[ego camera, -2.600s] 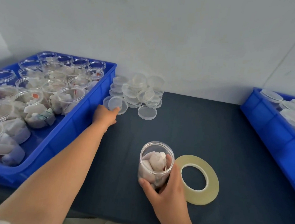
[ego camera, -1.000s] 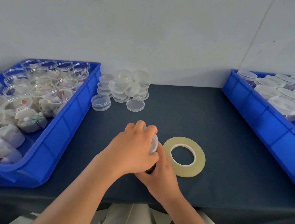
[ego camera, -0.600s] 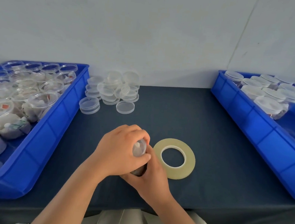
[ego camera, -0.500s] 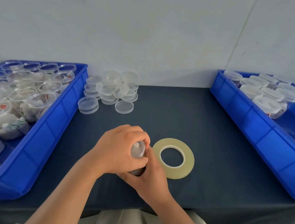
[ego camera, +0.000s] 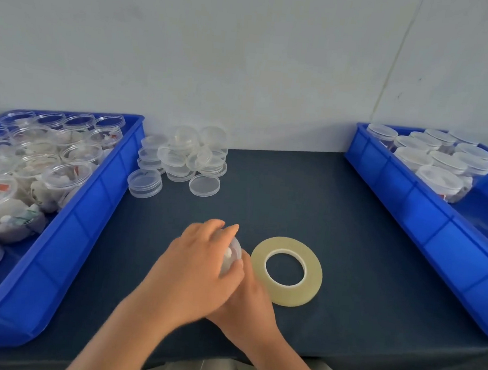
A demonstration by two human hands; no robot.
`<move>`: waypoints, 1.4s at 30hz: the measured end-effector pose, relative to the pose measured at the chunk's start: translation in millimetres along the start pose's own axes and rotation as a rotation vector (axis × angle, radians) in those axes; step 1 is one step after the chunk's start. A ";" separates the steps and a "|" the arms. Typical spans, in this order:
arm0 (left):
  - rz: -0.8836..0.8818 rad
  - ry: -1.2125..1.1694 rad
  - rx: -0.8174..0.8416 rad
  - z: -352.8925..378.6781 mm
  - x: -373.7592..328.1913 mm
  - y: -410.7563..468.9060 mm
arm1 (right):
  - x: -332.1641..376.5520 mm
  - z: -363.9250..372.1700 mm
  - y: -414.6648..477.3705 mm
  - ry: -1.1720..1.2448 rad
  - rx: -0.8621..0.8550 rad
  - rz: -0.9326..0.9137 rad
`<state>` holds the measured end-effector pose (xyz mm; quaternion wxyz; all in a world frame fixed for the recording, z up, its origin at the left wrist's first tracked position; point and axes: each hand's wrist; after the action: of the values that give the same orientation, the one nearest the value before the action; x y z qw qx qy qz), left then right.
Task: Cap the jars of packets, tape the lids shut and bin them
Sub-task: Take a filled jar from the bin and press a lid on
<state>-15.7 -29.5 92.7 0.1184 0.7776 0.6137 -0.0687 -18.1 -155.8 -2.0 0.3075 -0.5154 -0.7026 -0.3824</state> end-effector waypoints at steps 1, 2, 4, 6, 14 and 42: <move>-0.078 0.025 -0.005 4.9 -8.0 -2.8 | 0.0 0.1 0.0 -0.051 0.012 -0.016; -0.127 0.053 -0.037 9.8 -15.3 -3.4 | 0.5 -0.4 0.1 -0.057 0.024 -0.017; -0.136 0.133 -0.136 14.6 -23.2 0.7 | 3.9 -2.3 0.2 -0.065 0.043 -0.010; -0.061 0.115 -0.196 11.7 -18.9 5.3 | 5.9 -4.8 1.2 -0.095 0.027 -0.055; 0.396 -0.249 0.117 -17.7 23.7 9.5 | 0.8 -15.9 -2.3 0.116 0.208 -0.010; -0.044 -0.126 0.097 -30.2 25.8 -29.0 | 4.1 -13.5 -7.5 0.137 0.174 -0.081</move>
<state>-38.9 9.2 112.4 0.1172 0.7628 0.6180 -0.1498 -26.0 -166.7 6.7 0.3825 -0.4307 -0.7307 -0.3665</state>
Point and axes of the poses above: each hand's wrist, its own y-axis towards the middle knuckle, its own z-axis out of the palm, x = y × z, and after that the axes turned 4 degrees about y, right-handed
